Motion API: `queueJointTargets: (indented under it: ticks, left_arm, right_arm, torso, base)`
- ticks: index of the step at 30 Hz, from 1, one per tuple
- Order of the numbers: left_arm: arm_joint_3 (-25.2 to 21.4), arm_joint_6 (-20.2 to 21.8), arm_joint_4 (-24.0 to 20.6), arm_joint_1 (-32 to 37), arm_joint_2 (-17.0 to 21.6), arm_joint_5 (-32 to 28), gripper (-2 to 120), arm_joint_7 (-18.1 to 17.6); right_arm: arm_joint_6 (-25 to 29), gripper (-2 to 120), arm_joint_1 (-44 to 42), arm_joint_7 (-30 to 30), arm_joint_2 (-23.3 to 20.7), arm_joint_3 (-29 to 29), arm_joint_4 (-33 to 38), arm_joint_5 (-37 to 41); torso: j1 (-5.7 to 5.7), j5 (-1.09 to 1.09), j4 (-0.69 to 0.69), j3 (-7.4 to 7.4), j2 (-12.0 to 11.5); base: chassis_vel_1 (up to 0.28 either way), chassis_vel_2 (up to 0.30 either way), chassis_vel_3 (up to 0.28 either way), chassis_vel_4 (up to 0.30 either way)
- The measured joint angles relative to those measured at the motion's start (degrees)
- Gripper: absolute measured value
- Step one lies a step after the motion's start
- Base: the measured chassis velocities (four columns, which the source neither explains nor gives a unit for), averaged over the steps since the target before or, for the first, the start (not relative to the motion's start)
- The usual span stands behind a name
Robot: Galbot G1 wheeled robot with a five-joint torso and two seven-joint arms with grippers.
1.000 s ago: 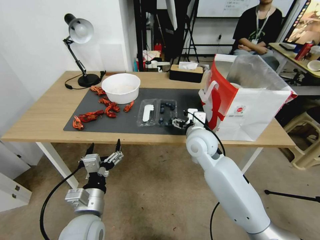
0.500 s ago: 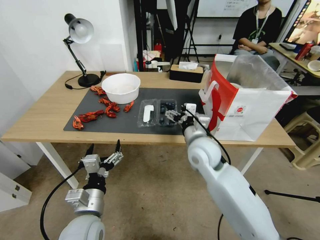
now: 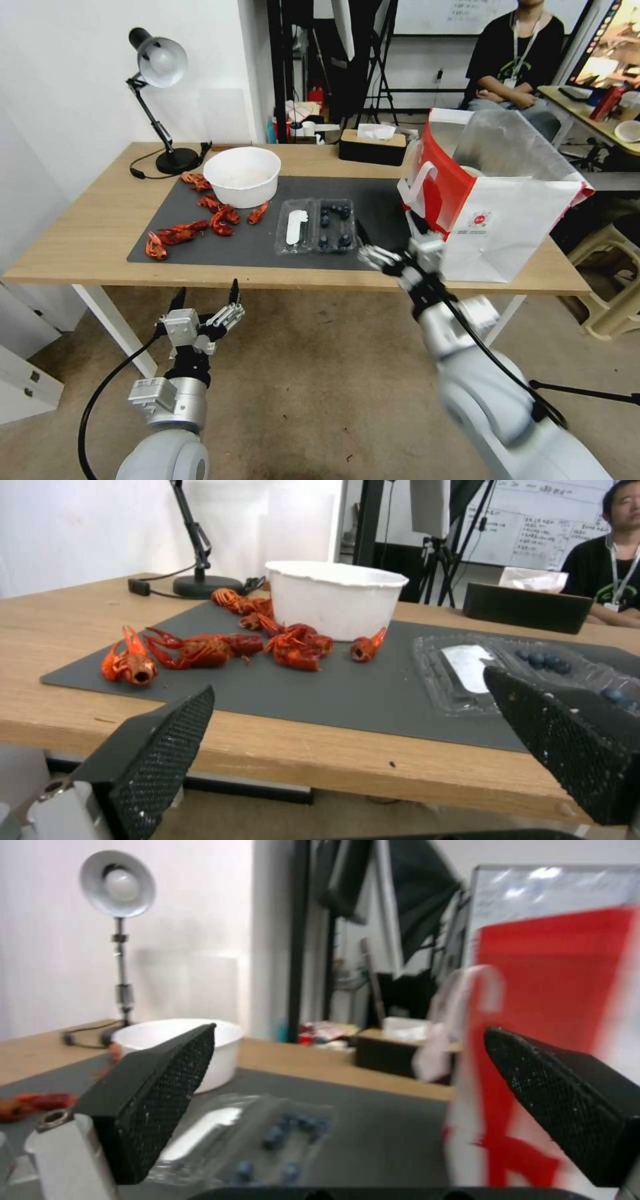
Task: Close the takeout container lid, then place the container into the takeout bag.
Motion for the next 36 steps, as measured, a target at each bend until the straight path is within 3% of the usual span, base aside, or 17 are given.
queueJointTargets:
  ticks: [4,9,25,30,32,33,35,36]
  left_arm:
    - [-0.03,-0.02,0.02,-0.04,0.51,-0.14,100,-0.28]
    - [0.05,-0.02,0.08,-0.26,0.80,-0.35,100,-0.40]
    - [0.37,-0.25,-0.07,-0.35,1.55,-0.56,100,-0.42]
    - [1.97,-2.39,0.95,-1.49,4.32,-3.59,100,-1.37]
    - [4.67,-4.69,2.20,-3.10,8.16,-7.95,100,-2.65]
    - [4.67,-4.69,2.20,-3.10,8.16,-7.95,100,-2.65]
    - [8.18,-6.26,3.27,-5.49,13.04,-14.15,100,-3.92]
    - [8.18,-6.26,3.27,-5.49,13.04,-14.15,100,-3.92]
  right_arm:
    - [5.41,100,-8.47,2.62,0.92,2.39,1.33,-6.98]
    - [8.12,100,-15.11,6.10,2.22,1.80,1.00,-9.02]
    - [9.50,100,-15.49,8.87,4.39,-0.89,-3.25,-9.05]
    - [9.24,100,-15.22,8.84,4.49,-0.91,-3.42,-8.44]
    - [9.18,100,-15.26,8.82,4.58,-0.81,-3.44,-8.24]
    - [9.18,100,-15.26,8.82,4.58,-0.81,-3.44,-8.24]
    - [9.10,100,-15.34,8.79,4.64,-0.60,-3.49,-8.09]
    - [9.10,100,-15.34,8.79,4.64,-0.60,-3.49,-8.09]
  torso:
    - [-0.01,0.01,0.00,0.00,0.00]
    - [-0.01,-0.01,0.00,0.00,0.01]
    - [0.01,0.00,0.01,0.01,0.00]
    - [0.01,0.00,0.01,0.01,0.00]
    - [0.00,0.00,-0.01,0.01,0.00]
    - [0.00,0.00,-0.01,0.01,0.00]
    - [0.00,-0.01,0.00,0.01,0.00]
    - [0.00,-0.01,0.00,0.01,0.00]
  base:
    - [0.000,0.000,0.000,0.000]
    - [0.000,0.000,0.000,0.000]
    - [0.000,0.000,0.000,0.000]
    - [0.000,0.000,0.000,0.000]
    - [0.000,0.000,0.000,0.000]
    - [0.000,0.000,0.000,0.000]
    - [0.000,0.000,0.000,0.000]
    - [0.000,0.000,0.000,0.000]
